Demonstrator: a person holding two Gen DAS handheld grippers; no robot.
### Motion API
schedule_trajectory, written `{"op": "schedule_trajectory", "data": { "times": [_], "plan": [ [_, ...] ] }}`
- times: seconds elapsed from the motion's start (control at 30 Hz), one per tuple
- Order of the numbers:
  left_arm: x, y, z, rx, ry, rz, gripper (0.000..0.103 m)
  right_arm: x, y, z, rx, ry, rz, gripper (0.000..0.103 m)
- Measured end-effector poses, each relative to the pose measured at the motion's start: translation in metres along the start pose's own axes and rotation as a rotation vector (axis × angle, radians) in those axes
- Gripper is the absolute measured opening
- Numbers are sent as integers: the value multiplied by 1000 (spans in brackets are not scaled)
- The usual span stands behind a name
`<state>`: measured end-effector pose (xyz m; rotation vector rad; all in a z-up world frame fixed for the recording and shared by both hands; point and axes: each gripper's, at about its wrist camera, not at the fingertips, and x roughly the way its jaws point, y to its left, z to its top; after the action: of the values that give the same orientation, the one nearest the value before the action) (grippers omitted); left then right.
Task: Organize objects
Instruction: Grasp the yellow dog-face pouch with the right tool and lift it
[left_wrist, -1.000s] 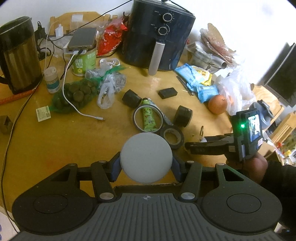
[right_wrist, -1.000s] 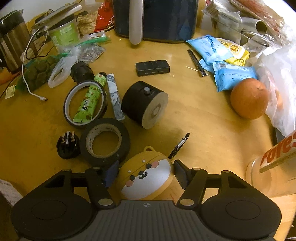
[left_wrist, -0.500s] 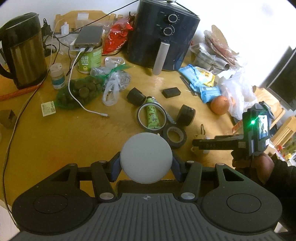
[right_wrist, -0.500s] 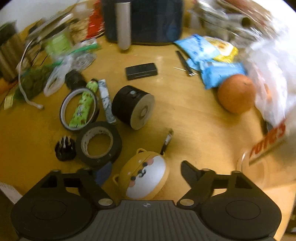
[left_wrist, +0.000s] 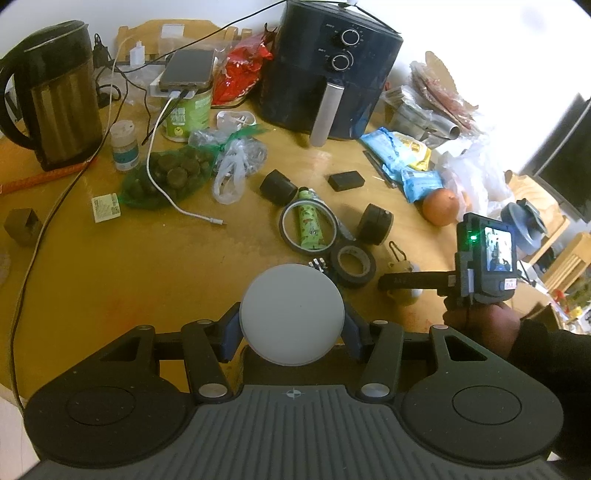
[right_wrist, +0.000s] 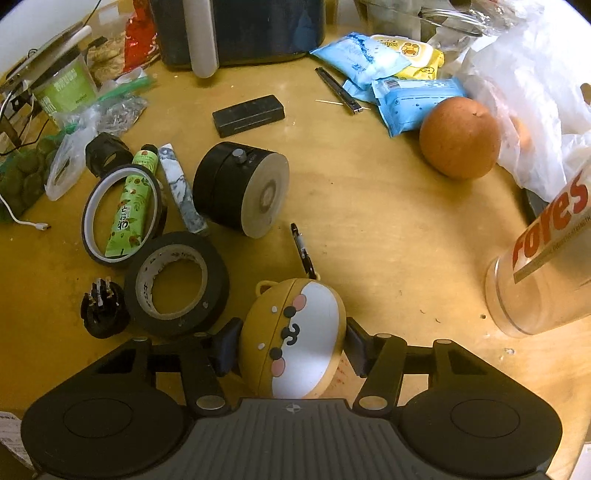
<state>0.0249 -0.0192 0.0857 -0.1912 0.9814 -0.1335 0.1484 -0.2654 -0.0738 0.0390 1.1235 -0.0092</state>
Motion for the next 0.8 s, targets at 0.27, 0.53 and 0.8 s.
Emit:
{"op": "schedule_trajectory", "data": {
  "times": [0.27,0.53,0.8],
  "plan": [
    [-4,9,-5,-1,0,-2,53,-30,-17,-2,23,-58,20,60],
    [-6,9,-7,28,1,-24,53,-76,-29,-9,92,-124,63,60],
    [-3,9,-12,68,20,-52,53,-123,-29,-24,136,-179,130,60]
  ]
}}
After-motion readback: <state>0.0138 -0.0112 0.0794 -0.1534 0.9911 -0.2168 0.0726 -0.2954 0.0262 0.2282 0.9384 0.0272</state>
